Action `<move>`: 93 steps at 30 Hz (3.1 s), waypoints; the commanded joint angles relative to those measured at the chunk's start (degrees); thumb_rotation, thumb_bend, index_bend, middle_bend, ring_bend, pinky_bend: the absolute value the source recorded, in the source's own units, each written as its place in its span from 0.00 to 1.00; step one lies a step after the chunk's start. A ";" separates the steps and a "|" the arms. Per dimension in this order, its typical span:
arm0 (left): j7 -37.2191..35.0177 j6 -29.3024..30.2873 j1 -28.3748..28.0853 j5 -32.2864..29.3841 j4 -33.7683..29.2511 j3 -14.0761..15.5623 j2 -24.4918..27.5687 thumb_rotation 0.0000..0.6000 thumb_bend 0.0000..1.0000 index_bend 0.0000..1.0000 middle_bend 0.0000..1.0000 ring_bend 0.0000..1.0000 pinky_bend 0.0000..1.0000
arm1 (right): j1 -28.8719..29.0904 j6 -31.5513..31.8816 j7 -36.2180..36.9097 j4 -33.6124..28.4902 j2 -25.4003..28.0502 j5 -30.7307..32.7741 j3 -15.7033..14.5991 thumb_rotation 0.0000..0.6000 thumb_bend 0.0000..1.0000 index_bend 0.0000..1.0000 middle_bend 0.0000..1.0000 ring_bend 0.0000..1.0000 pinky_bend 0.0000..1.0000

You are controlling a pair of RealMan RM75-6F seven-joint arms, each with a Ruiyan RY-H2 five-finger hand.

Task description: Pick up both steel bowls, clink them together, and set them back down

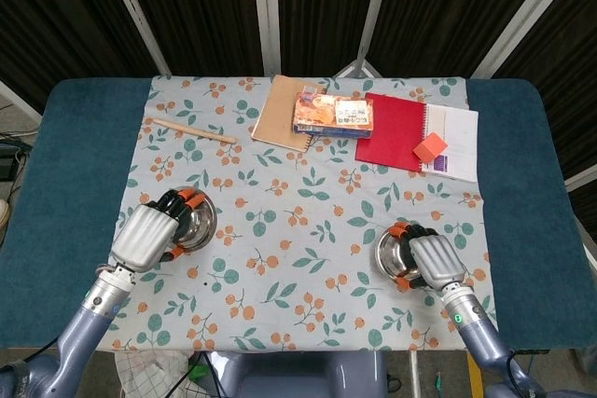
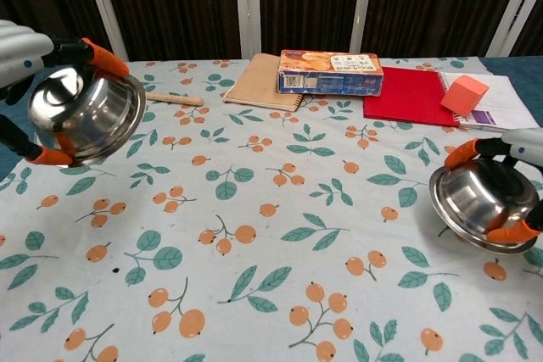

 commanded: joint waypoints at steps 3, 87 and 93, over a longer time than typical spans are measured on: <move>-13.01 6.74 -0.40 10.43 9.73 0.30 -4.37 1.00 0.26 0.37 0.49 0.40 0.63 | -2.11 0.90 19.26 -2.27 5.85 -2.91 4.24 1.00 0.29 0.73 0.66 0.67 0.85; -43.75 29.53 -20.34 24.41 47.70 -2.88 -36.40 1.00 0.26 0.37 0.49 0.39 0.63 | 13.05 -20.96 106.40 -29.35 32.36 -16.12 7.86 1.00 0.41 0.75 0.67 0.67 0.85; -42.72 31.19 -19.82 25.40 46.34 -1.90 -35.07 1.00 0.26 0.37 0.49 0.39 0.63 | 11.89 -20.10 107.44 -27.73 33.36 -16.74 7.79 1.00 0.42 0.75 0.67 0.67 0.85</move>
